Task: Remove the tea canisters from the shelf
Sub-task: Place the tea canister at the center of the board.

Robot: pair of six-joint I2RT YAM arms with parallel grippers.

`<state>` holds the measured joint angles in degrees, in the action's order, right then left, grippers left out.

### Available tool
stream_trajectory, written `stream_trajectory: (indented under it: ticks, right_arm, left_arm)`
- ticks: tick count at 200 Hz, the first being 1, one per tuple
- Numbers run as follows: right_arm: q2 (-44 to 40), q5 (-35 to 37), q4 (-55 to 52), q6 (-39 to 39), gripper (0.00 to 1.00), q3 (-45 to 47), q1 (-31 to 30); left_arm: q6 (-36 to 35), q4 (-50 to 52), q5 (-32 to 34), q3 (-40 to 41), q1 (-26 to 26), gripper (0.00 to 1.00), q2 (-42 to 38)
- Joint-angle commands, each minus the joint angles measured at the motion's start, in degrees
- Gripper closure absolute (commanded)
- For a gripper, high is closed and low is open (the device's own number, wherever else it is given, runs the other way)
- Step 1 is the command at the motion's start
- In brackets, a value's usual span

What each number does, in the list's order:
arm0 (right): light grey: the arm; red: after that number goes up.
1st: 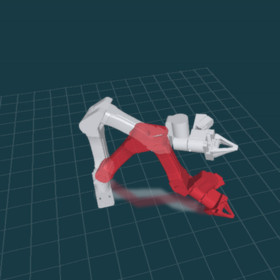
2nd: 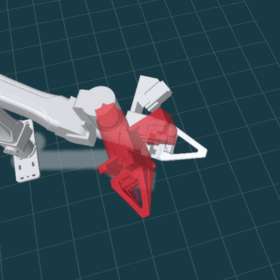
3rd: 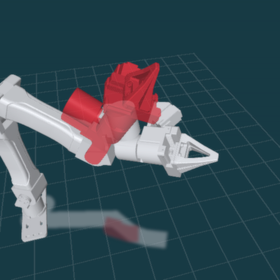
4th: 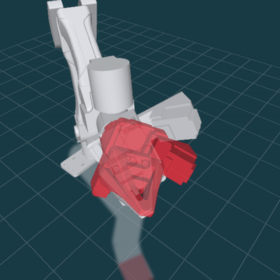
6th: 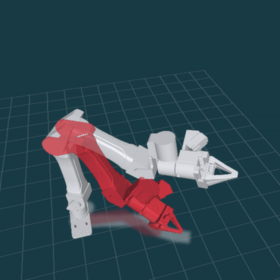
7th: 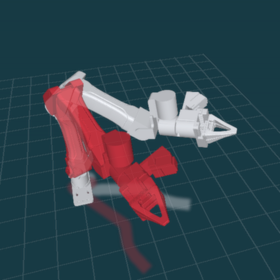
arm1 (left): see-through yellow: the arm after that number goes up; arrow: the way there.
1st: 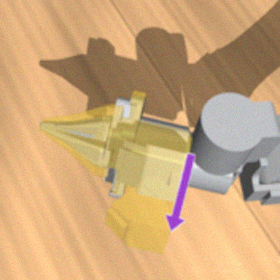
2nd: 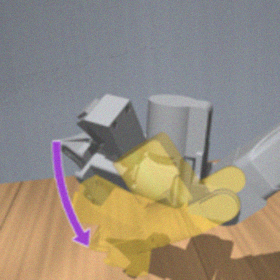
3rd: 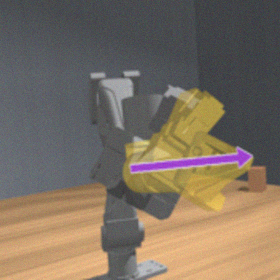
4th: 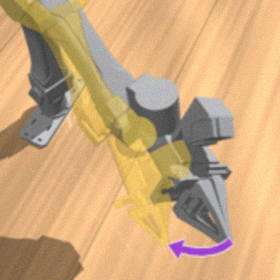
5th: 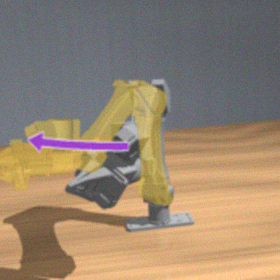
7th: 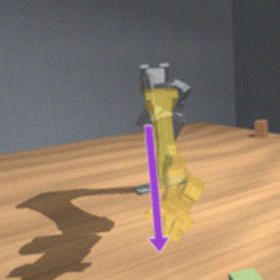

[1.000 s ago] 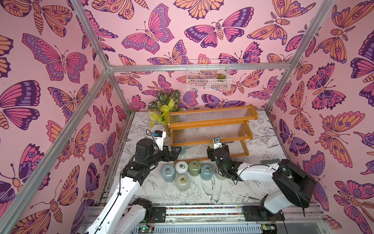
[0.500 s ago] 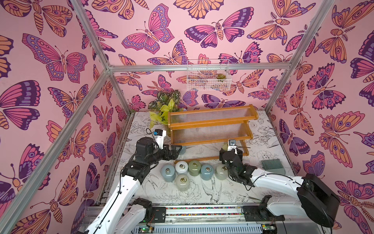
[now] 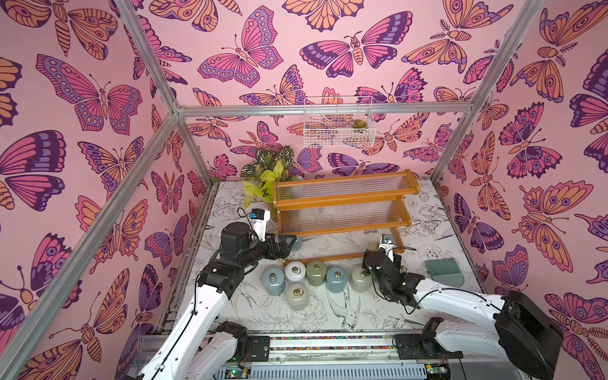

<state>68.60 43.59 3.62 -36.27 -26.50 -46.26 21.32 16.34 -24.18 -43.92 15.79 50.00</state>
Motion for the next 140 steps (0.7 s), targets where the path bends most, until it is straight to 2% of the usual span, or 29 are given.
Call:
stream_trajectory:
  ticks: [1, 89, 140]
  right_arm:
    - [1.11, -0.62, -2.08, -2.29, 0.27, -0.04, -0.15]
    - [6.43, 3.16, -4.17, -6.2, 0.24, -0.13, -0.18]
    - [6.29, 6.33, -11.56, -11.57, 0.24, -0.17, -0.09]
  left_arm:
    - [0.04, -0.6, 0.17, -1.34, 0.22, 0.0, -0.34]
    - [0.87, -0.56, -0.24, -1.72, 0.39, 0.0, -0.29]
    - [1.0, -0.58, -0.06, -1.34, 0.44, 0.0, -1.04]
